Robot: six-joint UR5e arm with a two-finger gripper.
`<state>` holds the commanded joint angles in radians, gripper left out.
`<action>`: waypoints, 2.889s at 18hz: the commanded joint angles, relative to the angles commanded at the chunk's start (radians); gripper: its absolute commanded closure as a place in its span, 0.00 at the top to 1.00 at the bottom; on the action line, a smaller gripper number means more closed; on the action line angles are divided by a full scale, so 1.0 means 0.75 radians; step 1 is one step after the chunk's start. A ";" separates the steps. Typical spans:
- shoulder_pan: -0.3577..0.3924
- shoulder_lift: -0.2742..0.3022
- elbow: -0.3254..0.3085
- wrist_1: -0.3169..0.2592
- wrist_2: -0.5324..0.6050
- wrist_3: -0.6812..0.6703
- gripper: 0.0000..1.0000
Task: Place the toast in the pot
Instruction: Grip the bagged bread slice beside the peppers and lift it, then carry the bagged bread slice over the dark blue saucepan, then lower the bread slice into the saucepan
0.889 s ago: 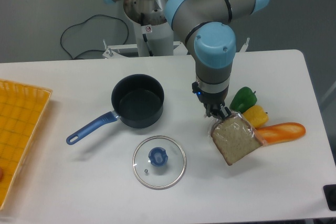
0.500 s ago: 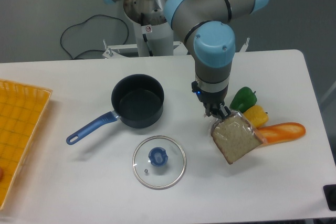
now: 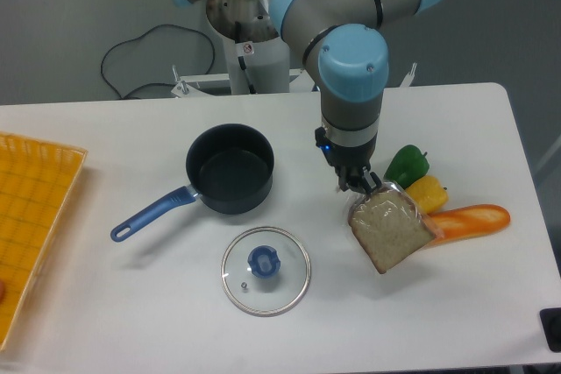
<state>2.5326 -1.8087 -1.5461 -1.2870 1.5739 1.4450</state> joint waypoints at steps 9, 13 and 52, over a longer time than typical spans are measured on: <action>-0.006 0.164 -0.143 -0.004 -0.129 -0.012 0.00; -0.010 0.247 -0.221 -0.006 -0.157 -0.012 0.00; -0.352 0.663 -0.640 0.022 -0.245 -0.354 0.00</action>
<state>2.2688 -1.3115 -2.0264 -1.2702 1.3898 1.1796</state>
